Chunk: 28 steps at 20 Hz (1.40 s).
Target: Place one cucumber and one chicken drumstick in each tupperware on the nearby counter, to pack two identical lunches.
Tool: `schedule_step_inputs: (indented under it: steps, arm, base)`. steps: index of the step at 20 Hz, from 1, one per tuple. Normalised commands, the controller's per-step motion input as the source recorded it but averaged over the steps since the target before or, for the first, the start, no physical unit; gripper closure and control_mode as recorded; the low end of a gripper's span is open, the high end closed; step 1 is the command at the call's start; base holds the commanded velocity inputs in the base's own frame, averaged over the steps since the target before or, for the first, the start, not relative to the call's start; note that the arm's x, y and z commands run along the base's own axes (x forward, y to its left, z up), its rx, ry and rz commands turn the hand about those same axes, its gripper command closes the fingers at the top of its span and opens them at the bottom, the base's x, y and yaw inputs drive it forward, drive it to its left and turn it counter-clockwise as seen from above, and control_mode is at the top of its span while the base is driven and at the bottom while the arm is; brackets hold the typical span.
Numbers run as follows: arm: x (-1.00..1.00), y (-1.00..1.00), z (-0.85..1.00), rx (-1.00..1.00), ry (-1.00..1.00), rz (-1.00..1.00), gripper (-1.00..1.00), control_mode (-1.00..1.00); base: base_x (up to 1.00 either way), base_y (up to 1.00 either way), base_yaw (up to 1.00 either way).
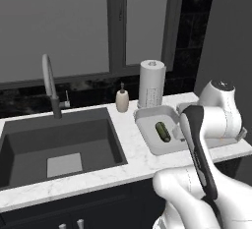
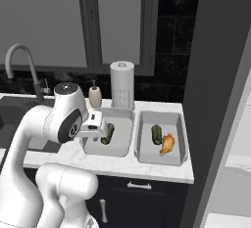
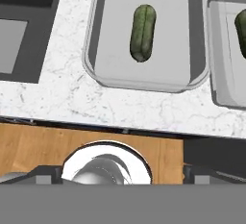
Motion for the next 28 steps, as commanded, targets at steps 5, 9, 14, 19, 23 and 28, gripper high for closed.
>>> schedule_step_inputs:
  steps: [5, 9, 14, 19, 23, 28]
  arm:
    - [0.00, 0.00, 0.00, 0.00, 0.00, 0.00, -1.00, 1.00]
    - [0.00, 0.00, 0.00, 0.00, 0.00, 0.00, -1.00, 1.00]
    - [0.00, 0.00, 0.00, 0.00, 0.00, 0.00, -1.00, 1.00]
    - [0.00, 0.00, 0.00, 0.00, 0.00, 0.00, -1.00, 1.00]
    - [0.00, 0.00, 0.00, 0.00, 0.00, 0.00, -1.00, 1.00]
    - [0.00, 0.00, 0.00, 0.00, 0.00, 0.00, -1.00, 1.00]
  base:
    - [-0.76, -0.30, -0.09]
    - [-1.00, -0.51, -0.18]
    - [-0.67, -0.65, -0.29]
    - [0.23, -0.99, -0.26]
    - [0.41, -1.00, -0.09]
    - [0.55, -0.46, -0.02]
